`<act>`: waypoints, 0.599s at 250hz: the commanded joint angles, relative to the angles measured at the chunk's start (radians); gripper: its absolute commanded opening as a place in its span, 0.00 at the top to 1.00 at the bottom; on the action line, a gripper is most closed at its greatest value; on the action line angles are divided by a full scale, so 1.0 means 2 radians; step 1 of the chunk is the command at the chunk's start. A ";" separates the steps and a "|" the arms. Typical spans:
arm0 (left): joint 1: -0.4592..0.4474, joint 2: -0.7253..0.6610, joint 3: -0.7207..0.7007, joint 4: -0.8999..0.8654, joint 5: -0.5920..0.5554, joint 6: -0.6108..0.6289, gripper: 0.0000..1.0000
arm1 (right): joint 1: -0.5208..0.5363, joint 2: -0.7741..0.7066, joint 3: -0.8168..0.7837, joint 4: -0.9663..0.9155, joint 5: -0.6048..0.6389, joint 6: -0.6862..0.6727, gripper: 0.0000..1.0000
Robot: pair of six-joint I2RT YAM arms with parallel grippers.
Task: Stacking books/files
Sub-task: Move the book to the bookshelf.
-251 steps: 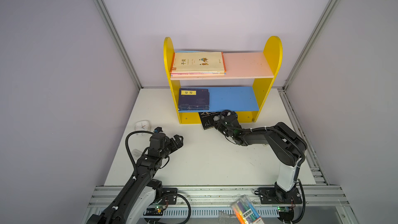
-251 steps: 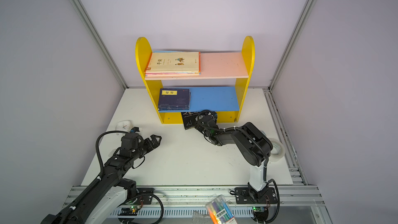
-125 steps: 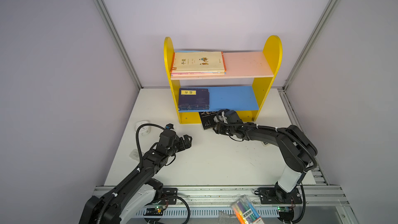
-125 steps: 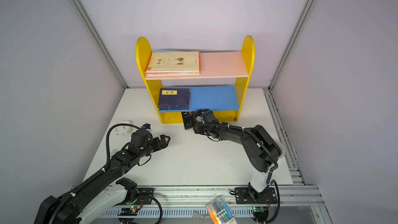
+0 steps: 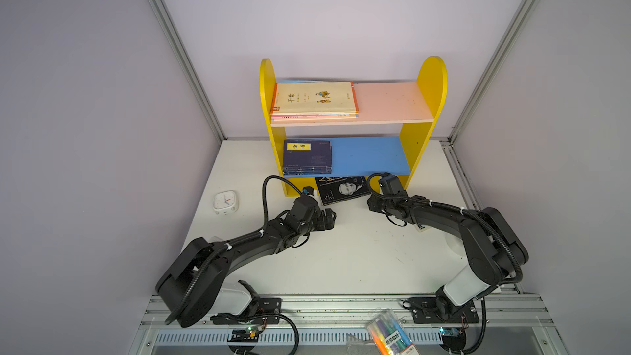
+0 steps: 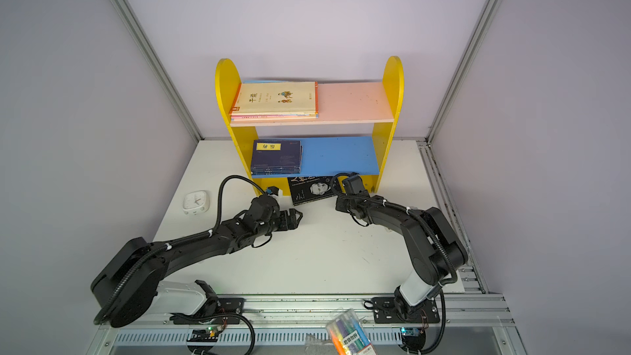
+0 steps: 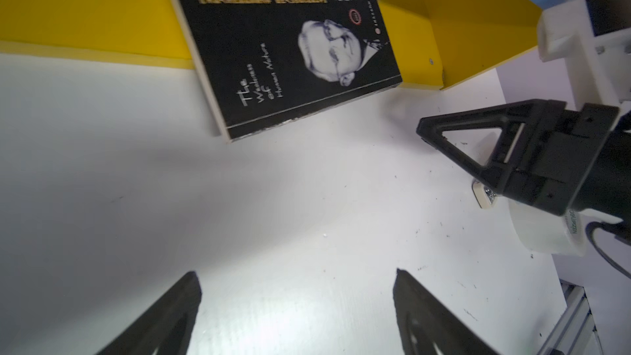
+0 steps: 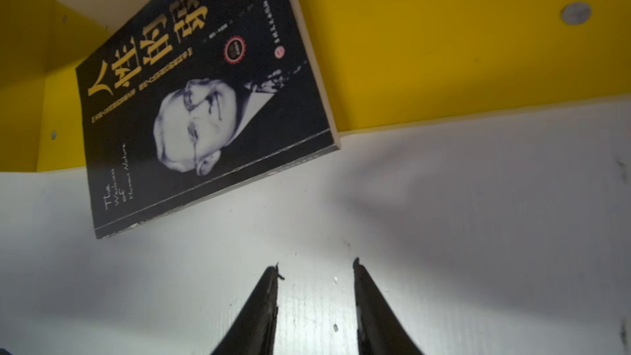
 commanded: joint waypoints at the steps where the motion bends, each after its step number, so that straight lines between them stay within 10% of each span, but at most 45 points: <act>1: -0.009 0.036 0.025 0.044 0.005 0.002 0.11 | -0.008 0.006 -0.006 0.062 0.025 0.032 0.60; 150: -0.021 0.099 0.039 0.129 -0.005 0.001 0.11 | -0.036 0.068 -0.035 0.286 -0.020 0.099 0.53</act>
